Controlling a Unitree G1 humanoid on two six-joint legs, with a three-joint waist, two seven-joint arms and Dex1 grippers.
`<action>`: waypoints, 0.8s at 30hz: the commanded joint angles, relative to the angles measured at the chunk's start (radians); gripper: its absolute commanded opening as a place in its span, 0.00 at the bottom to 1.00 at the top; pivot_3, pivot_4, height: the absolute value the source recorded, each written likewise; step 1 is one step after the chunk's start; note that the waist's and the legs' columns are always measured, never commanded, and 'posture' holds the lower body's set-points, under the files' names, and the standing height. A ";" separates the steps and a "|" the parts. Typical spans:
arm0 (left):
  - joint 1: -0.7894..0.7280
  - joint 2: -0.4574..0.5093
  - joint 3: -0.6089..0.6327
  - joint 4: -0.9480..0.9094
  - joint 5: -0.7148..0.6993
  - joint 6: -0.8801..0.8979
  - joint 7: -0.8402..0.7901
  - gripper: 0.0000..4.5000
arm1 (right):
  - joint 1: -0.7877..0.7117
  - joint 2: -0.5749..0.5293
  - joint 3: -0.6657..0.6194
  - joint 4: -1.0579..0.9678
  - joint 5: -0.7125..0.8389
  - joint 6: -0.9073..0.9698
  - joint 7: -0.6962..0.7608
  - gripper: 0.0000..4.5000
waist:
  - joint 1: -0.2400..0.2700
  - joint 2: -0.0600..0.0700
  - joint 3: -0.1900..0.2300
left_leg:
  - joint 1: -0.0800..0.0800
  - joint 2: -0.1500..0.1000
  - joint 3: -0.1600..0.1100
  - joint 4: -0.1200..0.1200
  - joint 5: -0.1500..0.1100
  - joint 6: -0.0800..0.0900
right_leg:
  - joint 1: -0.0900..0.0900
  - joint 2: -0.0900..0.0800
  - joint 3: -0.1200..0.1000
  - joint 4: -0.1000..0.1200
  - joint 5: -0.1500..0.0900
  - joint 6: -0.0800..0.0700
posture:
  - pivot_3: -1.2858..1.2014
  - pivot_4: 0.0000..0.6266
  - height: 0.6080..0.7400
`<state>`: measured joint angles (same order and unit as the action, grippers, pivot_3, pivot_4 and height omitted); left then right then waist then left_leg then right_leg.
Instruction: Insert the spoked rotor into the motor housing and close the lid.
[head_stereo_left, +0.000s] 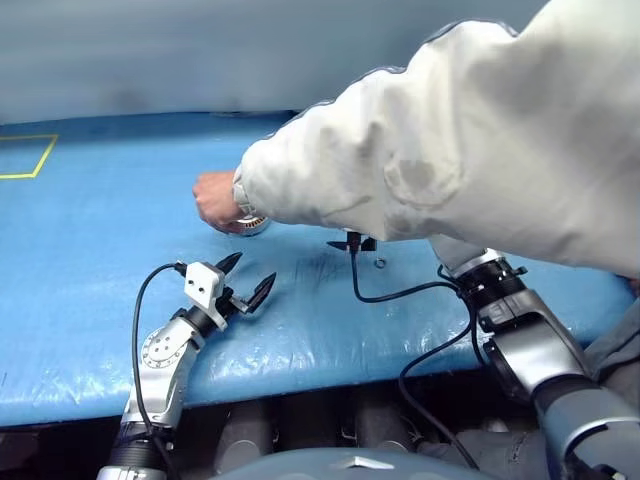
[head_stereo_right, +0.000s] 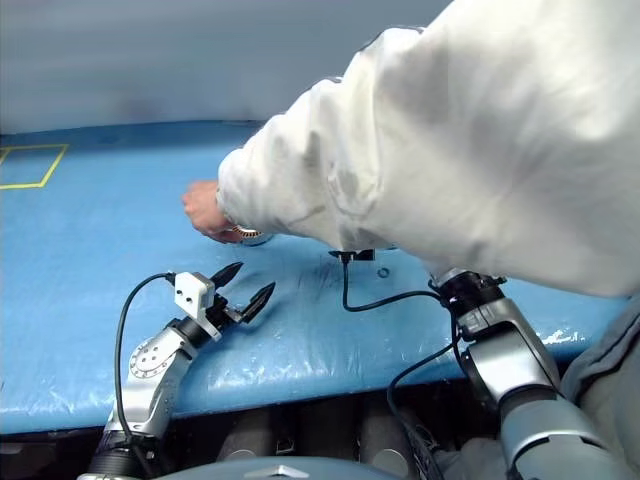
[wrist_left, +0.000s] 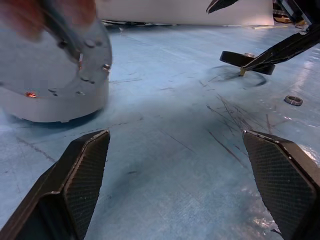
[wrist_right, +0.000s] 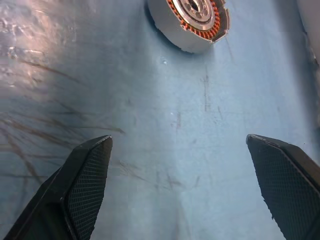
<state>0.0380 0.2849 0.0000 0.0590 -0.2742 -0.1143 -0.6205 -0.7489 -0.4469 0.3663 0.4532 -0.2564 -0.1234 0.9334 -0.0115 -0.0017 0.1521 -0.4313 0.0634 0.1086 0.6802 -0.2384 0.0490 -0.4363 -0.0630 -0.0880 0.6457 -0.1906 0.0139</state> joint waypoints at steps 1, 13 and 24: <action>-0.024 0.020 0.016 -0.030 0.003 -0.002 -0.004 1.00 | 0.027 0.001 -0.034 -0.101 0.020 0.044 -0.028 0.99 | 0.000 0.000 0.000 | 0.000 0.000 0.000 0.000 0.000 0.000 | 0.000 0.000 0.000 0.000 -0.001 0.001 | 0.52 0.24 1.00; -0.033 0.090 0.092 -0.033 0.000 0.003 0.026 1.00 | 0.225 0.002 -0.083 -0.302 0.093 0.153 -0.084 0.99 | 0.000 0.000 0.000 | 0.000 0.000 -0.001 0.000 0.000 0.000 | 0.000 0.000 0.000 -0.001 -0.001 0.000 | 0.52 0.24 1.00; -0.048 0.279 0.186 0.011 0.093 0.023 0.058 1.00 | 0.283 0.014 -0.090 -0.365 0.111 0.190 -0.132 0.99 | 0.002 0.000 0.000 | 0.000 0.001 -0.001 -0.001 0.000 -0.001 | -0.001 0.001 0.000 0.000 -0.002 -0.003 | 0.52 0.24 1.00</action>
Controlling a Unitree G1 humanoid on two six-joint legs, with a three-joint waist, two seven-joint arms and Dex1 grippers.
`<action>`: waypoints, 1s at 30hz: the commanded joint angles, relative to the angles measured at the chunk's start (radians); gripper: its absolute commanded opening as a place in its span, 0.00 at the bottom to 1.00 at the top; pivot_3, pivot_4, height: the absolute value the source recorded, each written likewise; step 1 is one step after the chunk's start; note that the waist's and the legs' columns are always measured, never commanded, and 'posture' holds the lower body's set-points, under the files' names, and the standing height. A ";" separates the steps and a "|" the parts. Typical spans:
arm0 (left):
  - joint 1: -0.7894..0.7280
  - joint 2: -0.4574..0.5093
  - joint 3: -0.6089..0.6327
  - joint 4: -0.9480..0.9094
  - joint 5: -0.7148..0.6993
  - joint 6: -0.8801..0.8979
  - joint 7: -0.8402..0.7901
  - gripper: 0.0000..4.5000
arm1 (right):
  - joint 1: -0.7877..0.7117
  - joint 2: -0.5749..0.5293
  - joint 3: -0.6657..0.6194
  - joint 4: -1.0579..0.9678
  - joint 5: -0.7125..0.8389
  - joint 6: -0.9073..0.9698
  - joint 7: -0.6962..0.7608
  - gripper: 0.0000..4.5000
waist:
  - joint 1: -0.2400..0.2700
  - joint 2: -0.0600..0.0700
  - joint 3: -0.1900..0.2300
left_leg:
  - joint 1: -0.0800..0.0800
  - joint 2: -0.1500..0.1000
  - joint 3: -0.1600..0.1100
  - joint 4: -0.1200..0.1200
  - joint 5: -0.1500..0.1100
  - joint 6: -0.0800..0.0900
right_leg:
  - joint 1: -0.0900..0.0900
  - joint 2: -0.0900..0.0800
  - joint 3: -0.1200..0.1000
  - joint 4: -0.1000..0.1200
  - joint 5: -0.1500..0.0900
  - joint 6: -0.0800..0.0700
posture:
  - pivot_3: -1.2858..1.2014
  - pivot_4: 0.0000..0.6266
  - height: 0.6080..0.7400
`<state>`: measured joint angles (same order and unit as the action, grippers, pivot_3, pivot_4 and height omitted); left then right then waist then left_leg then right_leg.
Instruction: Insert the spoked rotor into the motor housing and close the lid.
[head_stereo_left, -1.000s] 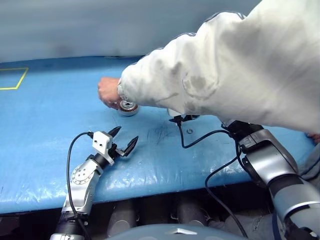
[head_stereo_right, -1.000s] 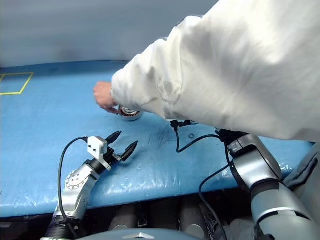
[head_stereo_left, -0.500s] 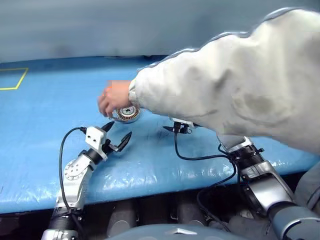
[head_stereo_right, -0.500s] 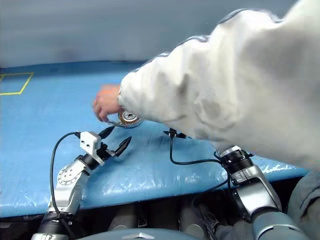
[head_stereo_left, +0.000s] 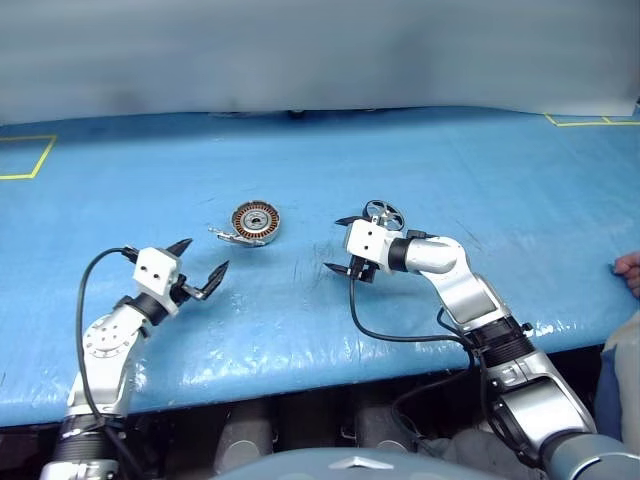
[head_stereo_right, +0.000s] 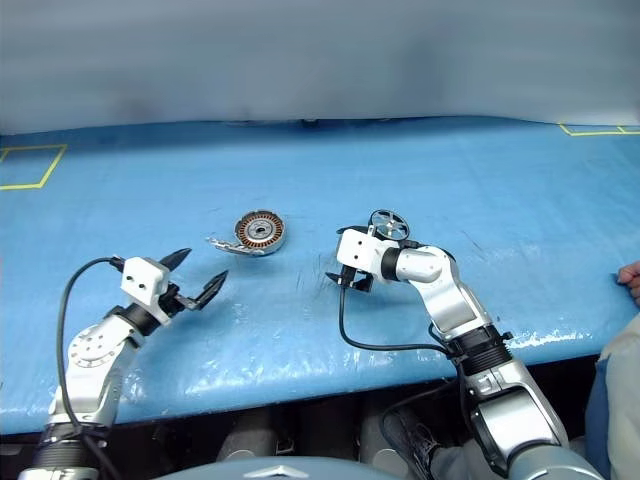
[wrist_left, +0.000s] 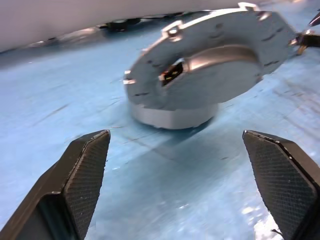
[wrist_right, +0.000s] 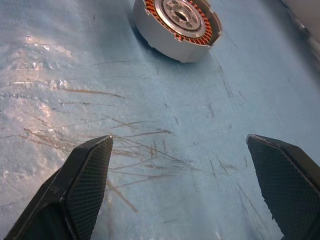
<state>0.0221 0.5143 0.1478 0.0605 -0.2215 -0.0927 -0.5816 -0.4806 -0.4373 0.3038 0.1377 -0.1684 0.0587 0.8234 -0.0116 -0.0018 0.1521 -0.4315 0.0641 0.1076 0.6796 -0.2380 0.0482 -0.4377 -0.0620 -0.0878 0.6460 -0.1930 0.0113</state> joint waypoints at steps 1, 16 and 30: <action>-0.049 0.063 0.047 0.018 0.036 0.007 0.018 1.00 | 0.023 0.004 -0.027 -0.051 0.024 0.005 -0.027 0.99 | 0.003 0.000 0.000 | 0.000 0.000 0.000 0.000 0.000 0.000 | 0.000 0.000 0.000 0.000 0.000 0.000 | 0.52 0.24 1.00; -0.030 -0.062 -0.037 -0.002 0.005 0.021 -0.025 1.00 | -0.514 0.054 0.354 0.566 -0.366 -0.450 0.046 0.99 | -0.026 0.000 0.001 | 0.000 -0.001 0.007 -0.001 0.001 -0.001 | -0.006 0.003 0.006 0.004 0.003 0.003 | 0.52 0.24 1.00; 0.117 -0.034 0.024 -0.158 0.017 0.058 0.006 1.00 | -0.685 0.250 0.252 0.919 -0.303 -0.525 -0.119 0.99 | -0.004 -0.001 0.001 | 0.001 0.002 0.004 -0.002 0.004 -0.007 | -0.008 -0.001 0.002 0.014 -0.004 -0.008 | 0.52 0.24 1.00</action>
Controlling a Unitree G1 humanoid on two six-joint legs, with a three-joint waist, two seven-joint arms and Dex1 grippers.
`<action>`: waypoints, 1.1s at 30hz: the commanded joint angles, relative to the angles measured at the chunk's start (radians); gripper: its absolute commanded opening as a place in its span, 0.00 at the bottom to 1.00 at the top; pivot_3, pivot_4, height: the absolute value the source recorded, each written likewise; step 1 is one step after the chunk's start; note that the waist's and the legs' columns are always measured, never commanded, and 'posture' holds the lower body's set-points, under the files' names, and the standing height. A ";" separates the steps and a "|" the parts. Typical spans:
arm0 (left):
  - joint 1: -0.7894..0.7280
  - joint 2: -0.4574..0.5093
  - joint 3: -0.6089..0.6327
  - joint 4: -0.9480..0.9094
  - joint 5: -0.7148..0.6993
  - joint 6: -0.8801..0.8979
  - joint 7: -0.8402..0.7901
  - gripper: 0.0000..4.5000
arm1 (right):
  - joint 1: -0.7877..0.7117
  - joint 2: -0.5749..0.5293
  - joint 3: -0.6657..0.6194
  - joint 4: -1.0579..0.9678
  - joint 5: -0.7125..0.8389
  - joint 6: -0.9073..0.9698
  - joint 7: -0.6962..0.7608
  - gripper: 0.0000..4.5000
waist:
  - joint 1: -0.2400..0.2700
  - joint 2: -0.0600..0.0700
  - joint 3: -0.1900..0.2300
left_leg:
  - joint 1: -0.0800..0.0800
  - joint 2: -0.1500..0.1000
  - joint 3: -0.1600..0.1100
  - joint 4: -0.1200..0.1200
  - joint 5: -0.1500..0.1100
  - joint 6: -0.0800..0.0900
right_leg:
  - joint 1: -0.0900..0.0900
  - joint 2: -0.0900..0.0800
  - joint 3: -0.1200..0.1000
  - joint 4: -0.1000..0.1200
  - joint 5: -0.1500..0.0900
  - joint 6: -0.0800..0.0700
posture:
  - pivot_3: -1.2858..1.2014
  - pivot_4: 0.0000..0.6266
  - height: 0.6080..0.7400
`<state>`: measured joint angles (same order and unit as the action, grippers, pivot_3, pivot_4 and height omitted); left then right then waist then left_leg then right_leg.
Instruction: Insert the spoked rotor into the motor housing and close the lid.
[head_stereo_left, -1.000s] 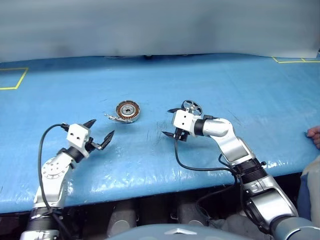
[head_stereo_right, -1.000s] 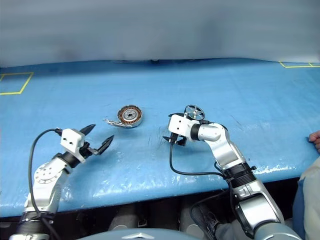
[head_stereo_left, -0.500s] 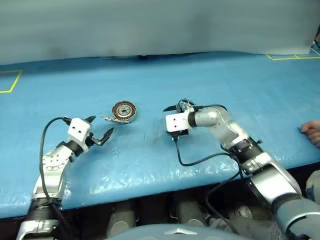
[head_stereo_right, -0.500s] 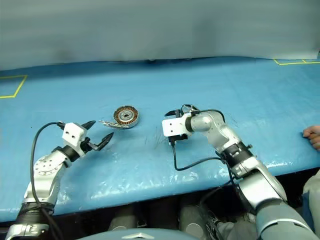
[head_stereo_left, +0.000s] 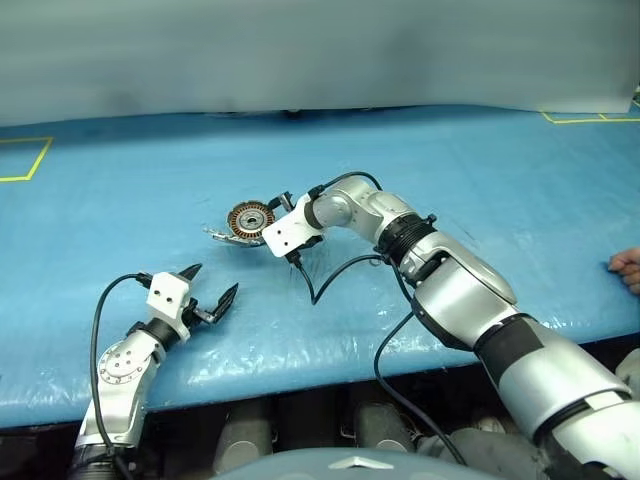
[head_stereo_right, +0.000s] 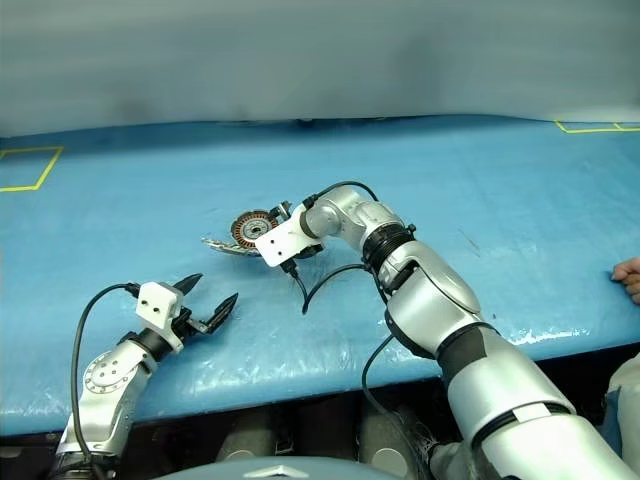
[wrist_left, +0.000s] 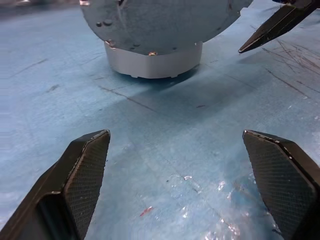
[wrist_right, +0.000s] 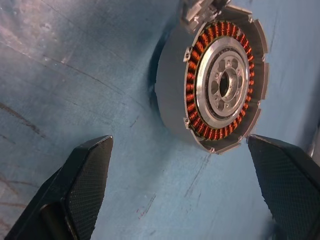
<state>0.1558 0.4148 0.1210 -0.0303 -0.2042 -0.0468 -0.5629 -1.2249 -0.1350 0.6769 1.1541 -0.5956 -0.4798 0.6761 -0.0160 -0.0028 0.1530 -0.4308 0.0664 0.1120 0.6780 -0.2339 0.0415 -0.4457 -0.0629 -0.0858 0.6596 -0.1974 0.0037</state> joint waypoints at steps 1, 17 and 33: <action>-0.038 0.107 0.065 -0.073 0.006 0.021 -0.025 1.00 | 0.131 -0.081 -0.172 -0.194 0.193 0.034 0.067 0.99 | 0.003 -0.001 0.000 | 0.000 0.000 -0.001 0.000 0.000 0.000 | 0.000 0.000 0.000 0.000 0.000 0.000 | 0.52 0.24 1.00; -1.007 0.409 -0.369 0.743 0.367 -0.320 -0.578 1.00 | 1.115 -0.235 -0.430 -1.498 0.498 0.703 0.020 0.99 | 0.006 -0.005 0.002 | 0.000 -0.004 -0.006 0.000 0.003 -0.005 | 0.001 0.006 -0.005 0.002 -0.002 -0.001 | 0.52 0.24 1.00; -1.497 0.320 -0.686 1.280 0.825 -0.680 -0.351 1.00 | 1.241 -0.201 -0.426 -1.551 0.448 0.736 -0.183 0.99 | 0.007 -0.012 0.005 | -0.008 -0.006 -0.009 0.003 -0.001 0.000 | -0.001 0.006 -0.004 0.000 -0.003 0.008 | 0.52 0.24 1.00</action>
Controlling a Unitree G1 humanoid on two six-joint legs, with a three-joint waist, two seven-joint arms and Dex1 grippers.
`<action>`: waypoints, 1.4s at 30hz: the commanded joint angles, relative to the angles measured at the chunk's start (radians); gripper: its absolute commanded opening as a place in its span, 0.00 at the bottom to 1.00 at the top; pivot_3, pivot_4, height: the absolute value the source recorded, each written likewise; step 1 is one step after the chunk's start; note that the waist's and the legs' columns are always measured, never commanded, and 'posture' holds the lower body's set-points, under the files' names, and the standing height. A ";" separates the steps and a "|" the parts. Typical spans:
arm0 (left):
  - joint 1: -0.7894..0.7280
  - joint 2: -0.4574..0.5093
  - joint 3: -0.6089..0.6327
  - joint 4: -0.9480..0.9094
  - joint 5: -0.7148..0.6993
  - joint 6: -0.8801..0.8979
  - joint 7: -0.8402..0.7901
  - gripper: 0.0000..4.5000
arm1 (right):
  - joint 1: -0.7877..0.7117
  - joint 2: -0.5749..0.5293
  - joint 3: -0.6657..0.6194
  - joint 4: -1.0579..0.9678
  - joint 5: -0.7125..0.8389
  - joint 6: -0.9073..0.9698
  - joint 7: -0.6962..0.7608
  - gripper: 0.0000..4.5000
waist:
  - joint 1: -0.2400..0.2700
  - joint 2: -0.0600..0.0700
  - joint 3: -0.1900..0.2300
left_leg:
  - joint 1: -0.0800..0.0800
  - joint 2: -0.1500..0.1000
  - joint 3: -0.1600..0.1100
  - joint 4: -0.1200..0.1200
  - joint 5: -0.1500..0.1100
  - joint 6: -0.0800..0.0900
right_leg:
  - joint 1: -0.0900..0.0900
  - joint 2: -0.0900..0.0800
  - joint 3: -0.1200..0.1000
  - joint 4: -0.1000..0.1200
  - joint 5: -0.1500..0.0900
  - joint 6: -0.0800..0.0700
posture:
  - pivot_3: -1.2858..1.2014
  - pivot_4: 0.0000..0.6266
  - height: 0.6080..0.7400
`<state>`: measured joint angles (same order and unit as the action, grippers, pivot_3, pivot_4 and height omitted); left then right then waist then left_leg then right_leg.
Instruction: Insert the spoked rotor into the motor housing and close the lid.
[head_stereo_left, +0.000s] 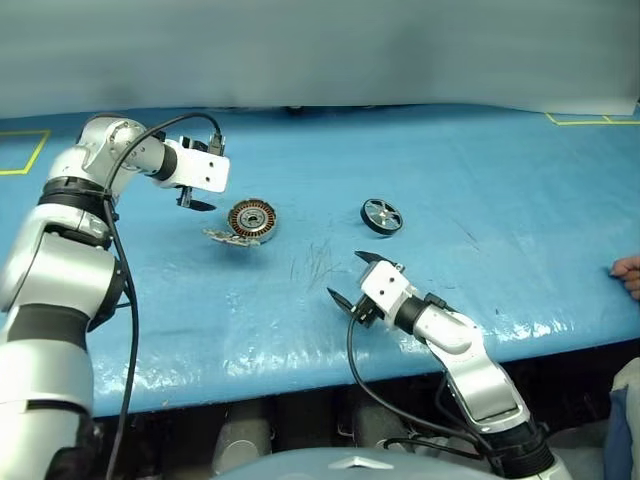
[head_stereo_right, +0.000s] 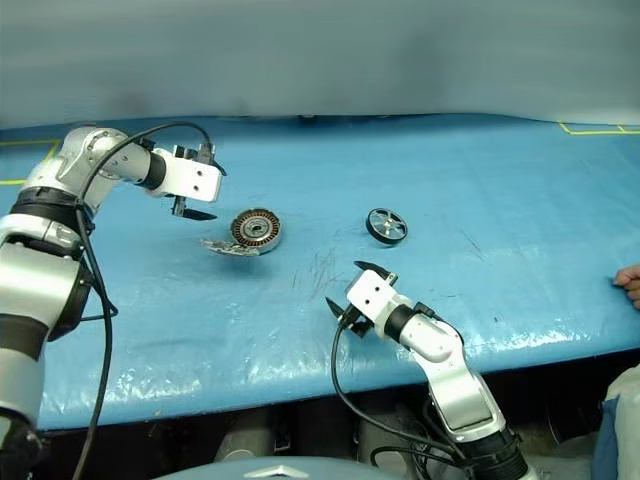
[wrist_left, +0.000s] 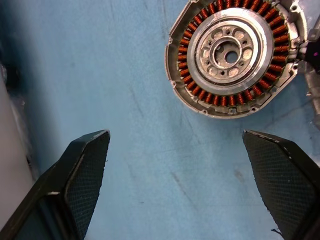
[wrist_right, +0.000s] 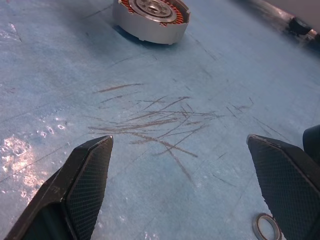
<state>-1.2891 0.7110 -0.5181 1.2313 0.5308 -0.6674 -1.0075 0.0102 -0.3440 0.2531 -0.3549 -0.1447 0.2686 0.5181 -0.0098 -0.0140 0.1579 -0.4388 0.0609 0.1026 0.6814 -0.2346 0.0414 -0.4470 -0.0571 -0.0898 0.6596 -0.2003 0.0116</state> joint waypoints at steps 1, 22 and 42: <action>-0.063 0.028 -0.071 0.024 0.126 -0.086 0.142 1.00 | 0.008 0.010 -0.001 -0.040 -0.003 -0.014 -0.030 0.99 | 0.000 -0.002 0.001 | 0.000 0.000 0.000 0.000 0.000 0.000 | 0.000 0.000 0.000 0.000 0.000 0.000 | 0.52 0.24 1.00; -0.106 0.011 -0.509 0.061 0.712 -0.320 1.115 1.00 | 0.019 -0.007 0.010 -0.039 -0.004 -0.016 -0.065 0.99 | 0.008 -0.007 0.004 | -0.001 0.000 0.000 0.003 -0.002 0.003 | 0.000 -0.004 0.000 0.001 0.002 0.004 | 0.52 0.24 1.00; -0.115 -0.090 -0.582 0.114 0.772 -0.347 1.083 1.00 | 0.086 0.002 0.019 -0.088 -0.020 0.007 -0.116 0.99 | 0.023 -0.008 0.004 | -0.003 0.000 0.000 0.010 -0.003 0.005 | 0.001 -0.004 0.000 0.003 0.003 0.005 | 0.52 0.24 1.00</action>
<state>-1.3854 0.6129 -1.1111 1.3376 1.3228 -1.0119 0.0886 0.0967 -0.3396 0.2862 -0.4017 -0.1586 0.2722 0.4107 0.0136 -0.0219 0.1616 -0.4421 0.0608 0.1028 0.6921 -0.2377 0.0467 -0.4461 -0.0611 -0.0898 0.6624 -0.1976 0.0162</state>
